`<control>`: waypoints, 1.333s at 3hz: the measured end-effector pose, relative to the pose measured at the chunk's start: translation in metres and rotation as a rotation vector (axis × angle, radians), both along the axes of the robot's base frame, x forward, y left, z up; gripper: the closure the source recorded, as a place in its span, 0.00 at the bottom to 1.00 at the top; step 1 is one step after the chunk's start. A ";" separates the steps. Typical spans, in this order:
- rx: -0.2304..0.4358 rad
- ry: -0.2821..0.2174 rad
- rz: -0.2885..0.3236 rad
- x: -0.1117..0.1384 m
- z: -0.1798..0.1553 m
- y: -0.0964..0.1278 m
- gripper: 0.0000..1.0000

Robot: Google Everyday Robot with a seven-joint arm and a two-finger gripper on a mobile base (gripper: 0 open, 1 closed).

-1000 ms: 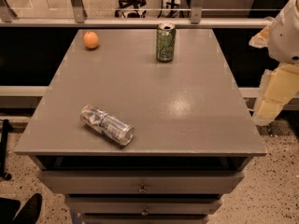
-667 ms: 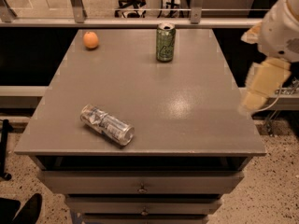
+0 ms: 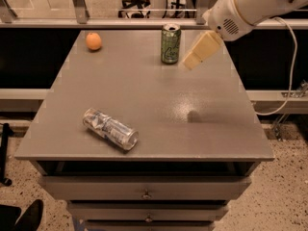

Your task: Move green can near redbull can

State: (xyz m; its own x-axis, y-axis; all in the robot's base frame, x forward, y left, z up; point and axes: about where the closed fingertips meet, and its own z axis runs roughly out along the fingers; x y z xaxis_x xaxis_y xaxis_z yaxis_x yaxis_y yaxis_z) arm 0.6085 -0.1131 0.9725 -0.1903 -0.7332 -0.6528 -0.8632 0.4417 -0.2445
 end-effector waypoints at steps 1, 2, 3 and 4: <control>0.000 0.000 0.001 0.000 0.000 0.000 0.00; 0.074 -0.012 -0.036 0.014 -0.011 0.002 0.00; 0.195 -0.027 -0.105 0.047 -0.026 0.004 0.00; 0.328 -0.051 -0.185 0.091 -0.040 0.005 0.00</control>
Offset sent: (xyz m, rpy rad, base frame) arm 0.0491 -0.0021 -0.0330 0.2489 -0.0436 -0.1288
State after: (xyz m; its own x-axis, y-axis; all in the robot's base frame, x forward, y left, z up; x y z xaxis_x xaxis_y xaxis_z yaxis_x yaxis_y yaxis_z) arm 0.7000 -0.1078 0.9323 -0.2614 -0.4398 -0.8592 -0.7516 0.6513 -0.1048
